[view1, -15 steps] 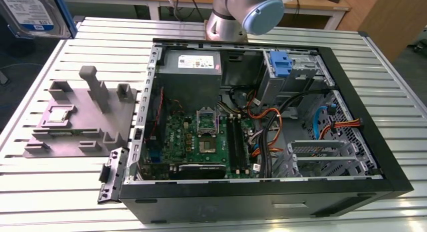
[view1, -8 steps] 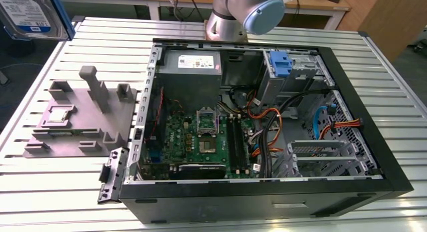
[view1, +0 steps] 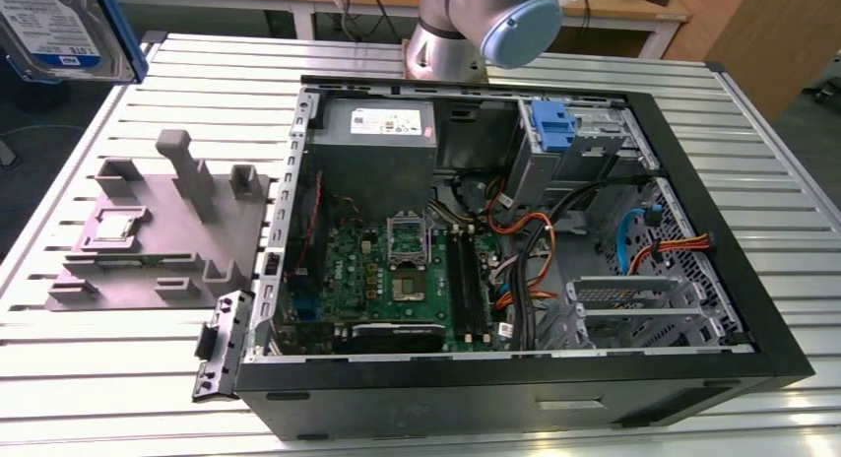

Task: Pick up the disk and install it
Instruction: 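Pick up the disk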

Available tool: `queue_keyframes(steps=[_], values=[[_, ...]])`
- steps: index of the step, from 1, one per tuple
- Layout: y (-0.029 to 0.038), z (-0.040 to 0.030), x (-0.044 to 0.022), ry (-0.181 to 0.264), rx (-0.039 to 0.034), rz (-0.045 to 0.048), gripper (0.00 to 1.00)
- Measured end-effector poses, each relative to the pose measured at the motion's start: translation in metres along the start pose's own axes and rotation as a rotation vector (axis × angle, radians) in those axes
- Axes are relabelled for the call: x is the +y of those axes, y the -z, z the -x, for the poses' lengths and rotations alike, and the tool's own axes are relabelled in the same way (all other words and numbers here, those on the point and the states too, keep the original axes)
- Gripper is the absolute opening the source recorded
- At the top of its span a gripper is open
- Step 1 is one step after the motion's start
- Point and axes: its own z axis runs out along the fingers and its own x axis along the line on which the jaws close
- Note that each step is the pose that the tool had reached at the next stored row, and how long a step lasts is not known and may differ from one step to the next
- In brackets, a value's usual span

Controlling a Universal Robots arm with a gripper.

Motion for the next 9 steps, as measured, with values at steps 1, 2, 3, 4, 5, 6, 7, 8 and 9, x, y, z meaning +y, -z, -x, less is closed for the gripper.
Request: queue_keyframes(steps=[1,2,3,4,5,6,7,8,9], values=[[0.0000,0.0000,-0.0010,0.000,0.0000,0.0000,0.36],[0.0000,0.0000,-0.0022,0.000,0.0000,0.0000,0.36],[0.0001,0.0000,-0.0033,0.000,0.0000,0.0000,0.36],[0.0001,0.0000,-0.0045,0.000,0.0000,0.0000,0.36],[0.0001,0.0000,-0.0055,0.000,0.0000,0.0000,0.36],[0.0001,0.0000,-0.0059,0.000,0.0000,0.0000,0.36],[0.0001,0.0000,-0.0058,0.000,0.0000,0.0000,0.36],[0.0001,0.0000,-0.0061,0.000,0.0000,0.0001,0.36],[0.0001,0.0000,-0.0062,0.000,0.0000,0.0000,0.36]])
